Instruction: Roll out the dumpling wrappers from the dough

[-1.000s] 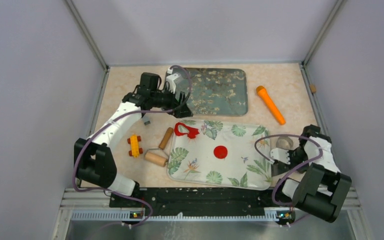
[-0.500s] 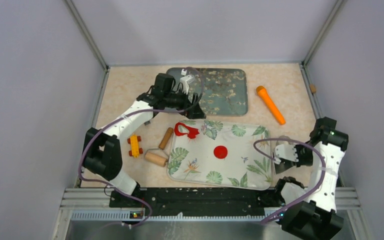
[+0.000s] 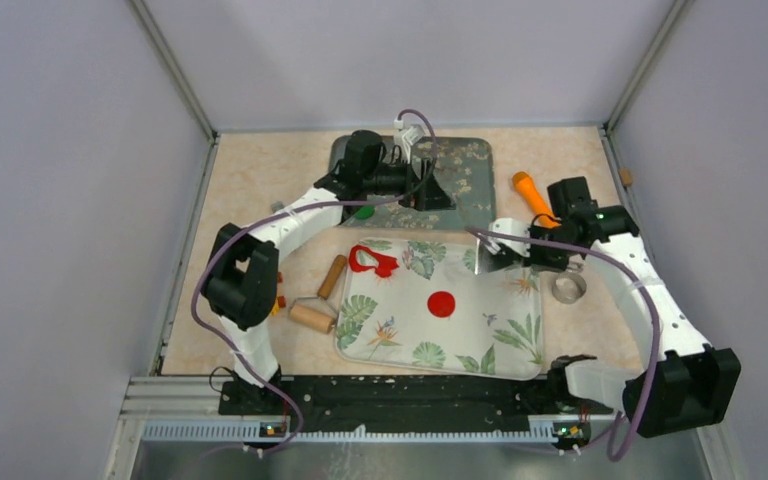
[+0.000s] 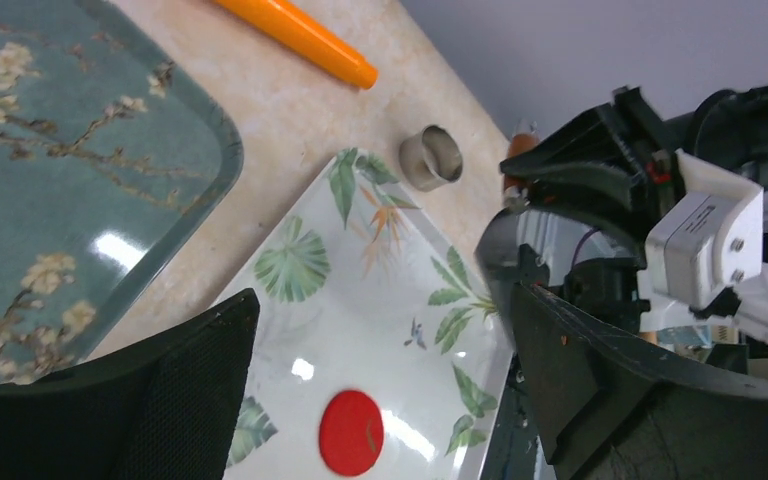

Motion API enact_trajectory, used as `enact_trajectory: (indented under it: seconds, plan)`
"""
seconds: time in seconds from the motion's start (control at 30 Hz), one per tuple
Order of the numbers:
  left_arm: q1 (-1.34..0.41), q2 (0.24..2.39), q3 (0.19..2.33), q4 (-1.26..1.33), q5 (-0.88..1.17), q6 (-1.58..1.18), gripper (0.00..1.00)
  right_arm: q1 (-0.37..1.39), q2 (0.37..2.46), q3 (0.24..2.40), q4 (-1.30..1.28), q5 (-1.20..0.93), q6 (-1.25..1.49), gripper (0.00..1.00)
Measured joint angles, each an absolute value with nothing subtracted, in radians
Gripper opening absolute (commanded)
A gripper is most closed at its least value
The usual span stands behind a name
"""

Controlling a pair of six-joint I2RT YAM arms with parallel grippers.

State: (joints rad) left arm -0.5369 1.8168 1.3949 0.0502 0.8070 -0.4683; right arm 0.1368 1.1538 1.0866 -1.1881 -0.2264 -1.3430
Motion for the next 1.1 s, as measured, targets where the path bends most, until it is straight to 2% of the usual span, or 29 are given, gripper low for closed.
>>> enact_trajectory:
  seconds: [0.33, 0.43, 0.57, 0.7, 0.8, 0.87, 0.9, 0.97, 1.03, 1.1]
  plan:
    - [-0.55, 1.932, 1.438, 0.195, 0.921, -0.658, 0.98, 0.355, 1.304, 1.162, -0.864, -0.2, -0.914, 0.0]
    - [-0.55, 1.941, 1.442, 0.206, 0.95, -0.684, 0.91, 0.371, 1.324, 1.168, -0.815, -0.189, -0.866, 0.0]
    - [-0.55, 1.961, 1.464, 0.244, 0.993, -0.728, 0.57, 0.383, 1.348, 1.187, -0.791, -0.175, -0.829, 0.0]
    - [-0.545, 1.991, 1.47, 0.321, 1.032, -0.793, 0.41, 0.404, 1.374, 1.212, -0.762, -0.165, -0.807, 0.0]
    - [-0.538, 2.017, 1.47, 0.35, 1.044, -0.842, 0.09, 0.418, 1.386, 1.229, -0.748, -0.166, -0.789, 0.0]
    - [-0.53, 2.028, 1.47, 0.361, 1.047, -0.875, 0.01, 0.423, 1.39, 1.24, -0.746, -0.165, -0.779, 0.0]
    - [-0.525, 2.03, 1.467, 0.374, 1.049, -0.889, 0.0, 0.424, 1.39, 1.245, -0.748, -0.165, -0.772, 0.11]
    - [-0.512, 2.032, 1.454, 0.418, 1.057, -0.932, 0.0, 0.424, 1.39, 1.249, -0.738, -0.176, -0.756, 0.43]
    - [-0.499, 2.032, 1.425, 0.482, 1.073, -0.983, 0.0, 0.414, 1.391, 1.266, -0.751, -0.213, -0.727, 0.67]
    - [-0.475, 2.033, 1.386, 0.585, 1.1, -1.057, 0.0, 0.381, 1.391, 1.295, -0.783, -0.302, -0.671, 0.8]
